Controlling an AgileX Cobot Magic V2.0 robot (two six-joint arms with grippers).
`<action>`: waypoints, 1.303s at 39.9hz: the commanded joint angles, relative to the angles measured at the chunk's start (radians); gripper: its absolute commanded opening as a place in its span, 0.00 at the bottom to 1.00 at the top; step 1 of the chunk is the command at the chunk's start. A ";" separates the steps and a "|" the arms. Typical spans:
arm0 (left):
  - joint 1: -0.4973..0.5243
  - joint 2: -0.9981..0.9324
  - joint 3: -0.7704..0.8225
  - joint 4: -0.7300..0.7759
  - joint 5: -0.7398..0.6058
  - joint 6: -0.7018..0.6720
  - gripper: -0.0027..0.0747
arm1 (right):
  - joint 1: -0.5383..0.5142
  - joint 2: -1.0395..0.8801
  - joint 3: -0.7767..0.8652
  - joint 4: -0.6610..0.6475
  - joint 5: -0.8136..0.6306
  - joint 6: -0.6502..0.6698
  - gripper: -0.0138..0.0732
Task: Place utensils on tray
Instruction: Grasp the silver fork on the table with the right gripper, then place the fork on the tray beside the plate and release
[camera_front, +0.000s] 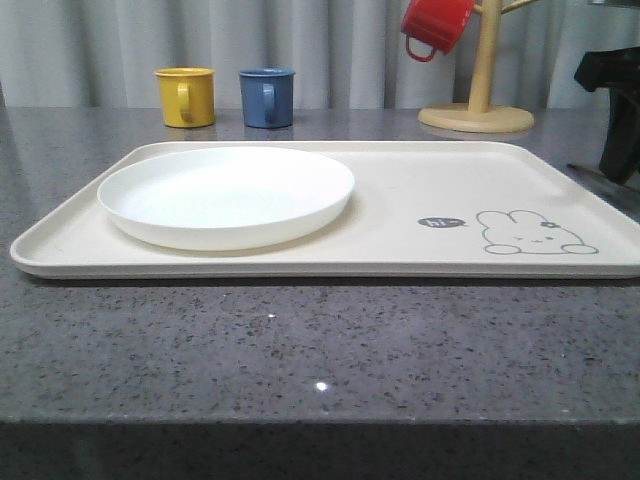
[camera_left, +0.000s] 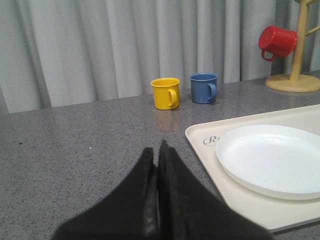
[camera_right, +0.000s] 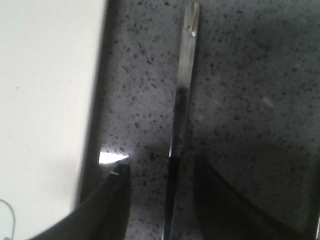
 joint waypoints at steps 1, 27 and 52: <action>-0.002 0.010 -0.024 -0.009 -0.088 -0.007 0.01 | -0.001 -0.020 -0.036 0.006 -0.033 -0.014 0.54; -0.002 0.010 -0.023 -0.009 -0.088 -0.007 0.01 | 0.001 -0.039 -0.060 -0.033 0.043 0.057 0.12; -0.002 0.010 -0.023 -0.009 -0.088 -0.007 0.01 | 0.482 0.004 -0.350 -0.291 0.248 0.673 0.12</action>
